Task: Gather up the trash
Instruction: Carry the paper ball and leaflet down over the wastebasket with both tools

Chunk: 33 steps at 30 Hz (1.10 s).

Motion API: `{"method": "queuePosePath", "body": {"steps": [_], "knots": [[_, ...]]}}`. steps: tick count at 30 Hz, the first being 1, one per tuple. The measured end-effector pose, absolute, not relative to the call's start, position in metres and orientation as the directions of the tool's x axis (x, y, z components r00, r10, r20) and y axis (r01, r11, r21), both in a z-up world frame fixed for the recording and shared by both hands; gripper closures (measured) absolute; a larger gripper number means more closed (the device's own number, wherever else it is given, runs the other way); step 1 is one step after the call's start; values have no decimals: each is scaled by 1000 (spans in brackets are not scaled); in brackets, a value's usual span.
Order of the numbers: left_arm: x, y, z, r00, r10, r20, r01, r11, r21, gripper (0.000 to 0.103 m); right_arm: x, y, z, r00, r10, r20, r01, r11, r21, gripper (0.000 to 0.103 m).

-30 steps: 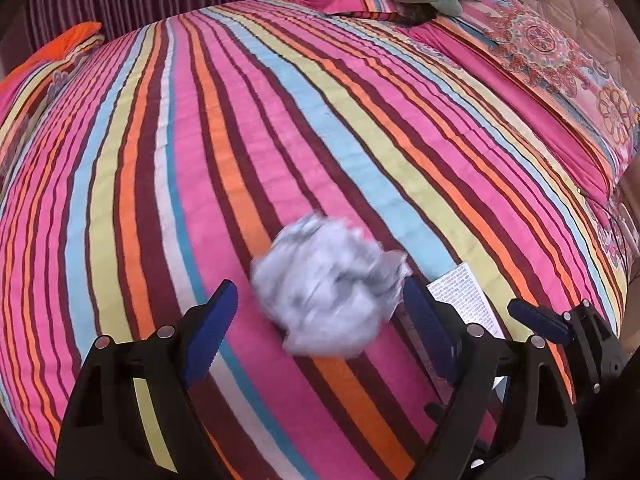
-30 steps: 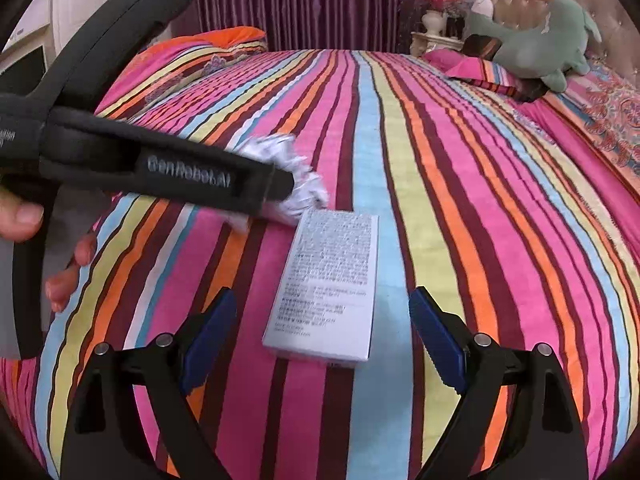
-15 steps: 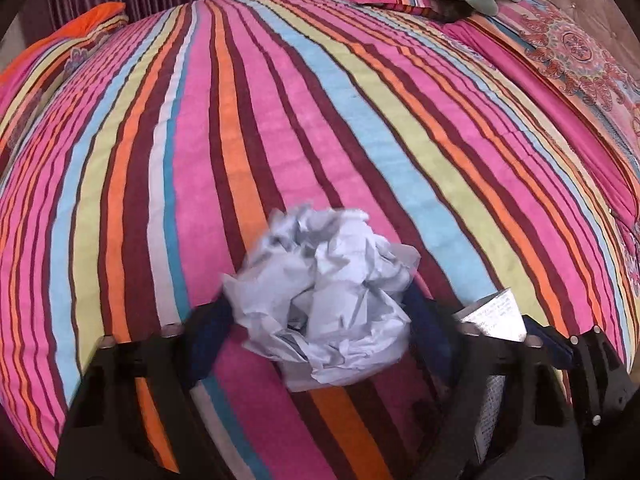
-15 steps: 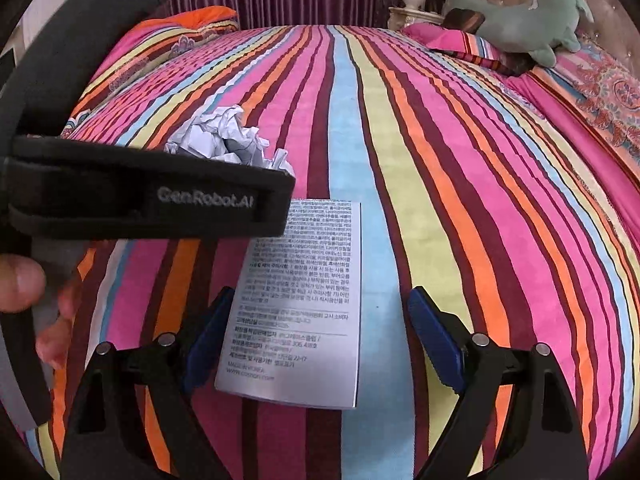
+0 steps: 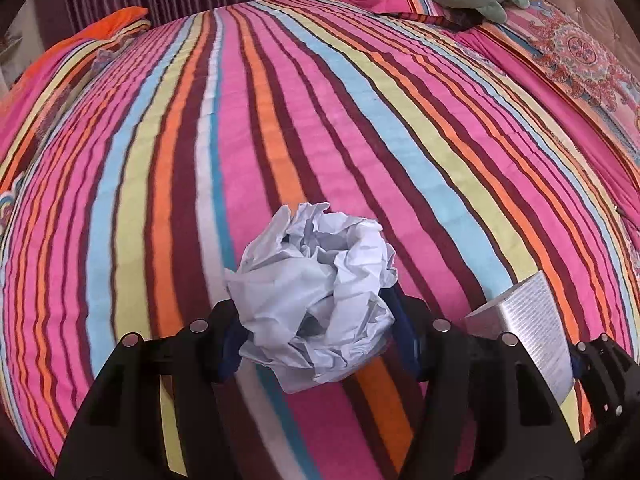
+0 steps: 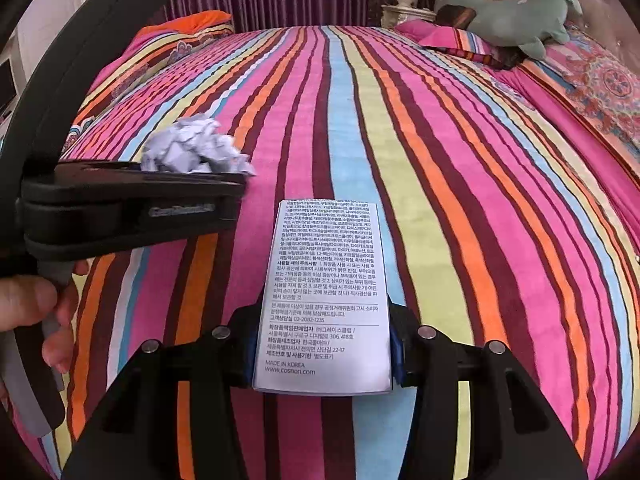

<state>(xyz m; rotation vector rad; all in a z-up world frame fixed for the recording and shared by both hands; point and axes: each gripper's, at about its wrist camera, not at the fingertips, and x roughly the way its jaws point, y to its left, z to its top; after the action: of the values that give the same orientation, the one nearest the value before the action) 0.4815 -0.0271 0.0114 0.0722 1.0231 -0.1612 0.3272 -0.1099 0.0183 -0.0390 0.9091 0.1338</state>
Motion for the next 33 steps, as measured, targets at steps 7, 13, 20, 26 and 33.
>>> {"method": "queuePosePath", "body": {"steps": [7,13,20,26,33], "knots": [[439,-12,31,540,-82,-838,135,991,-10,43,303,-116,29,606,77,-791,-97,995,23,58],[398,7,38,549,-57,-834,99,995,-3,43,280,-127,31,595,75,-800,-63,997,46,58],[346,26,44,553,-23,-833,65,998,15,43,247,-143,34,588,89,-804,-20,995,95,58],[288,39,51,563,-6,-826,46,999,24,43,204,-152,44,600,101,-793,-9,993,120,58],[207,42,50,564,-2,-826,50,998,32,43,142,-155,51,608,136,-782,-12,987,162,58]]}}
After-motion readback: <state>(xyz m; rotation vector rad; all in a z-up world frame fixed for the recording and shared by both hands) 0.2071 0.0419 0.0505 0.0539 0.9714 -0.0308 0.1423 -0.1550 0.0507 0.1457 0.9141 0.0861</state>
